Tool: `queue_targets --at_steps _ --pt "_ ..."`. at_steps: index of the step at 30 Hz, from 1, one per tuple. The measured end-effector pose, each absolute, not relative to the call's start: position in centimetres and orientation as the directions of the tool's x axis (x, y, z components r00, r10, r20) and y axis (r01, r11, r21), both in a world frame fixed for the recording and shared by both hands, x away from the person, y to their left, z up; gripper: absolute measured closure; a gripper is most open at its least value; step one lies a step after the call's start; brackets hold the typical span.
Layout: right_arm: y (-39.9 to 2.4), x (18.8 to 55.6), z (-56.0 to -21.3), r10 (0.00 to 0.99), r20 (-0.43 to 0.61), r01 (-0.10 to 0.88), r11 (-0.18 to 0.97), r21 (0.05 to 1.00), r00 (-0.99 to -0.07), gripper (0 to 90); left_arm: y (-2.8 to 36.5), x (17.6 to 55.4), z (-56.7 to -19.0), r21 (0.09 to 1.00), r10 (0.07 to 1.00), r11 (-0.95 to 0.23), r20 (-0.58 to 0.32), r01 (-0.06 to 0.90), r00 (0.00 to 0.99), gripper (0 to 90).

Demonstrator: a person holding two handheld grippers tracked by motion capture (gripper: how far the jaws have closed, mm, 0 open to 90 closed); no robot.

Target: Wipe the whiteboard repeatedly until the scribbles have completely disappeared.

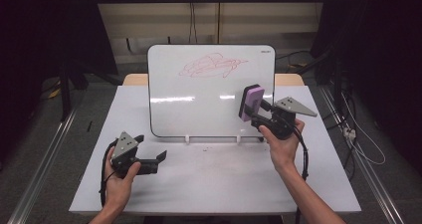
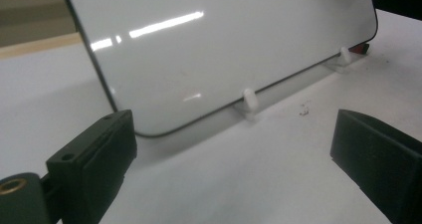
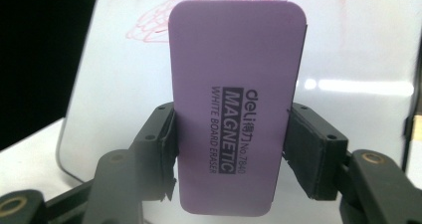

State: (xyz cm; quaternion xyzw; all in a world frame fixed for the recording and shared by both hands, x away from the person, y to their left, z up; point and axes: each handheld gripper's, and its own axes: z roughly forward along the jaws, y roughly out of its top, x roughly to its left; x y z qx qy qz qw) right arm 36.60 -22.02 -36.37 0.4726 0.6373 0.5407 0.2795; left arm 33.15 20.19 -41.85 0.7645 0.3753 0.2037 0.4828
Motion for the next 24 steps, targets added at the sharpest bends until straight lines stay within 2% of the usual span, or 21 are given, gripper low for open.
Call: queue_targets --at_steps 3,8,15,22,24 --pt "-22.0 37.2 -35.6 0.919 0.11 0.295 0.007 0.955 -0.378 41.5 20.7 32.7 -42.3 0.894 0.797 -0.201 -0.088 0.4 0.598 4.4" --pt "-22.1 38.2 -34.6 0.937 0.054 0.278 0.047 0.959 -0.346 41.5 20.7 32.3 -42.7 0.893 0.792 -0.21 -0.084 0.398 0.605 4.5" --pt "-21.5 40.2 -33.1 0.946 -0.146 0.27 0.227 0.936 -0.289 41.6 20.7 32.2 -42.5 0.896 0.79 -0.218 -0.071 0.387 0.609 4.6" --pt "-21.2 42.6 -31.5 0.943 -0.204 0.291 0.279 0.915 -0.263 41.6 20.8 32.5 -42.9 0.889 0.793 -0.209 -0.089 0.407 0.603 4.8" --pt "-20.8 43.3 -31.0 0.934 -0.248 0.296 0.32 0.9 -0.256 41.6 20.8 32.6 -42.9 0.891 0.794 -0.206 -0.09 0.405 0.601 4.7"
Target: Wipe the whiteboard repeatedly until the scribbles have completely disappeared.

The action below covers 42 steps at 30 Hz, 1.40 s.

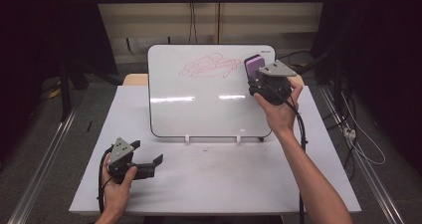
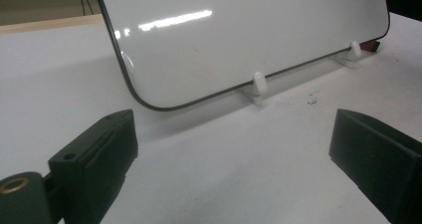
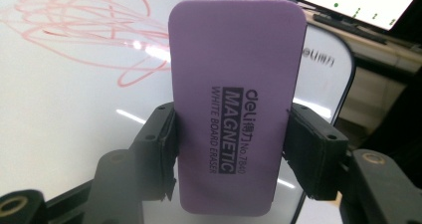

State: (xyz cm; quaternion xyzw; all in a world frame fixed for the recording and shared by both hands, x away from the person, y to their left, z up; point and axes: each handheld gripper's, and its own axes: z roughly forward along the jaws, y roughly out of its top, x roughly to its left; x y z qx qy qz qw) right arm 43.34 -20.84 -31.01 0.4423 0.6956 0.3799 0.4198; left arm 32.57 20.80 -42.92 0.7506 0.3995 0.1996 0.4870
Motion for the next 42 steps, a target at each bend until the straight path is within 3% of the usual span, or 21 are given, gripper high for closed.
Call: queue_targets --at_steps 12,28,42 --pt "-18.7 46.9 -30.5 0.894 -0.375 0.292 0.437 0.851 -0.246 41.6 20.8 32.8 -43.0 0.892 0.794 -0.205 -0.09 0.404 0.601 4.8" --pt "-18.6 48.9 -31.3 0.917 -0.319 0.272 0.379 0.885 -0.24 41.6 21.1 32.8 -43.2 0.887 0.798 -0.218 -0.079 0.408 0.598 4.8" --pt "-16.0 48.0 -32.4 0.875 -0.369 0.253 0.452 0.856 -0.314 41.7 21.0 32.8 -43.2 0.887 0.798 -0.213 -0.083 0.409 0.596 4.8"
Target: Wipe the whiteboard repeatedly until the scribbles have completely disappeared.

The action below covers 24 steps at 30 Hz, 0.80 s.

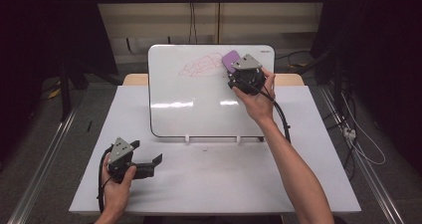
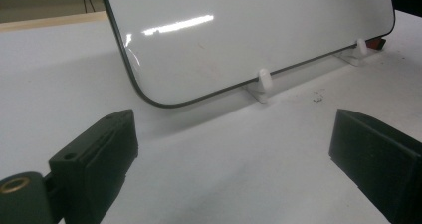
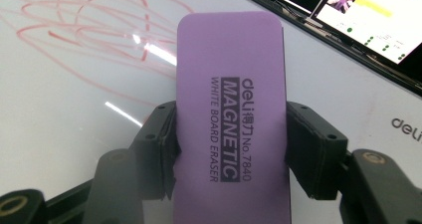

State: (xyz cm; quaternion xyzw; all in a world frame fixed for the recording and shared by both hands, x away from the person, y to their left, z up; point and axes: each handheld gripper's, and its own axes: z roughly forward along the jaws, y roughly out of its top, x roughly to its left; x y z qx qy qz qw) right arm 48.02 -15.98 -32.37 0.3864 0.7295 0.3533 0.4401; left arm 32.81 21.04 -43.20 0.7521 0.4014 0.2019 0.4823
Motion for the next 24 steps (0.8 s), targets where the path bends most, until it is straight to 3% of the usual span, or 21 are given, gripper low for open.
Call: queue_targets --at_steps 4,10,24 --pt "-17.0 48.1 -31.8 0.889 -0.355 0.268 0.43 0.862 -0.288 41.7 21.1 32.8 -43.2 0.885 0.797 -0.221 -0.079 0.41 0.599 4.8" --pt "-22.2 48.6 -30.6 0.96 -0.248 0.322 0.278 0.905 -0.133 41.7 21.0 32.8 -43.3 0.886 0.797 -0.214 -0.085 0.411 0.598 4.8" --pt "-16.0 48.6 -31.9 0.932 -0.291 0.29 0.345 0.893 -0.214 41.7 21.3 32.7 -43.2 0.888 0.801 -0.213 -0.081 0.408 0.593 4.8"
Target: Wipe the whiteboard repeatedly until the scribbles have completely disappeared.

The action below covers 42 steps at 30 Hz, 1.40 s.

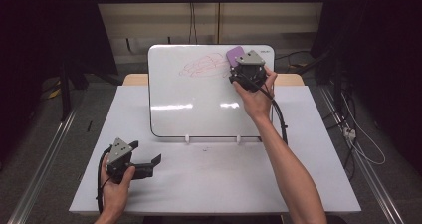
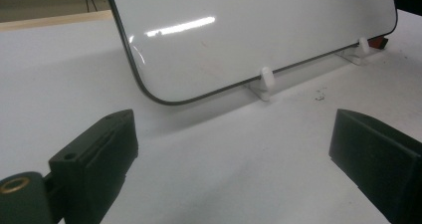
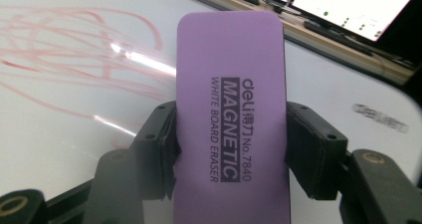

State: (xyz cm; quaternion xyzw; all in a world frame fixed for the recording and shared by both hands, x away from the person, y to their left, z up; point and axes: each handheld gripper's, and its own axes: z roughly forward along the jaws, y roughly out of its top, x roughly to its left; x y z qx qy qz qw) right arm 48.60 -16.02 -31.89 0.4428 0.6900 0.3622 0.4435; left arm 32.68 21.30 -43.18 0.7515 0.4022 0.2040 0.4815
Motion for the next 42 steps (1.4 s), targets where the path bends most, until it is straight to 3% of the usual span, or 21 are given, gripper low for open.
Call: queue_targets --at_steps 42 --pt "0.2 47.1 -35.5 0.806 -0.415 0.183 0.524 0.832 -0.422 41.6 21.4 32.6 -43.1 0.889 0.799 -0.213 -0.081 0.406 0.595 4.8"
